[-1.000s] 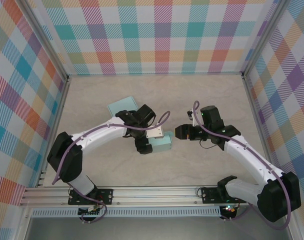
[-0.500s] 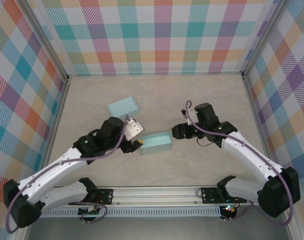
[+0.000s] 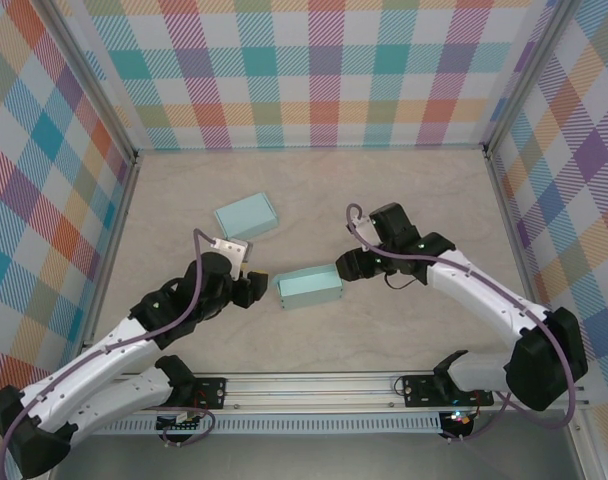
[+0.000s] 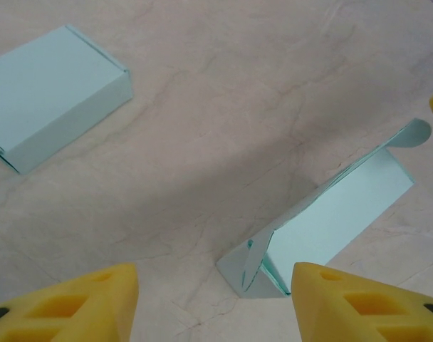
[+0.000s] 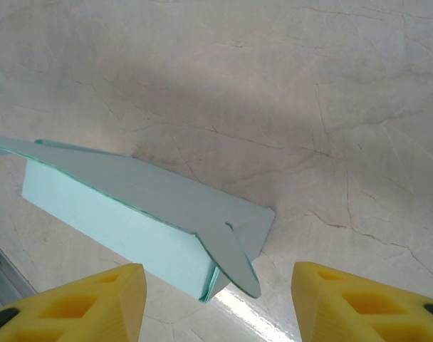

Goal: Fold the paper box

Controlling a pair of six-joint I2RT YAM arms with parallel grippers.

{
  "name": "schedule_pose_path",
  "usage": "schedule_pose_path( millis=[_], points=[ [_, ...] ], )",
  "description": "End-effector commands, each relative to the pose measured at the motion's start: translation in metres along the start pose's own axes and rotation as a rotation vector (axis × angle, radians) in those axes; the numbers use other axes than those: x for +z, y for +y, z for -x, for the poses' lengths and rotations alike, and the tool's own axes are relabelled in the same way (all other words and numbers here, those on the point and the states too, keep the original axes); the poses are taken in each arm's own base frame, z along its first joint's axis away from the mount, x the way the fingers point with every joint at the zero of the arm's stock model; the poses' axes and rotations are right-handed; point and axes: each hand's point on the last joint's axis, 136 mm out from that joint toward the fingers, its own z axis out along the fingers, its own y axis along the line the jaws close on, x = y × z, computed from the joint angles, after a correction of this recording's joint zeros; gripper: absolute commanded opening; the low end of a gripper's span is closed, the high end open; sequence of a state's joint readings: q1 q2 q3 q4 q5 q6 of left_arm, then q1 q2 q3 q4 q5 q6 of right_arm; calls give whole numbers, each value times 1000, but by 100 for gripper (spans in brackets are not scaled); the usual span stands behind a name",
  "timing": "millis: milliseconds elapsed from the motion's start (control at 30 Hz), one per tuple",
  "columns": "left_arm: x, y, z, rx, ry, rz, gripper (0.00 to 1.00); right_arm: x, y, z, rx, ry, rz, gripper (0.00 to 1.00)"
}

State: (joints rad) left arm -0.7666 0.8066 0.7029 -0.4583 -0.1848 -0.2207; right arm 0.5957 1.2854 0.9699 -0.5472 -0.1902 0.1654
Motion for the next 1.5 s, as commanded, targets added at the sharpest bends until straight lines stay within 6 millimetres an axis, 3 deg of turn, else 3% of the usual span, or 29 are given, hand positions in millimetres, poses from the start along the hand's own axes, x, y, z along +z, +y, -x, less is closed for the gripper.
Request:
schedule_pose_path(
  millis=[0, 267, 500, 700, 1033, 1200, 1467],
  points=[
    [8, -3, -10, -24, 82, -3, 60, -1, 2, 6, -54, 5, -18, 56],
    [27, 5, -12, 60, 142, 84, 59, 5, 0, 6, -65, 21, -32, 56],
    [42, -10, -7, 80, 151, 35, 59, 7, 5, 7, -74, 27, -24, 54],
    [50, -13, -15, 81, 175, 48, 60, 11, 8, 6, -79, 34, -15, 53],
    [35, -7, -6, 55, 131, 89, 62, 6, 5, 3, -58, 33, -59, 51],
    [22, -17, -4, 47, 123, 18, 62, -1, 4, 3, -67, 22, -76, 51],
    [42, -32, -10, 88, 173, 2, 64, 8, 1, -1, -56, 39, -76, 49]
  ],
)
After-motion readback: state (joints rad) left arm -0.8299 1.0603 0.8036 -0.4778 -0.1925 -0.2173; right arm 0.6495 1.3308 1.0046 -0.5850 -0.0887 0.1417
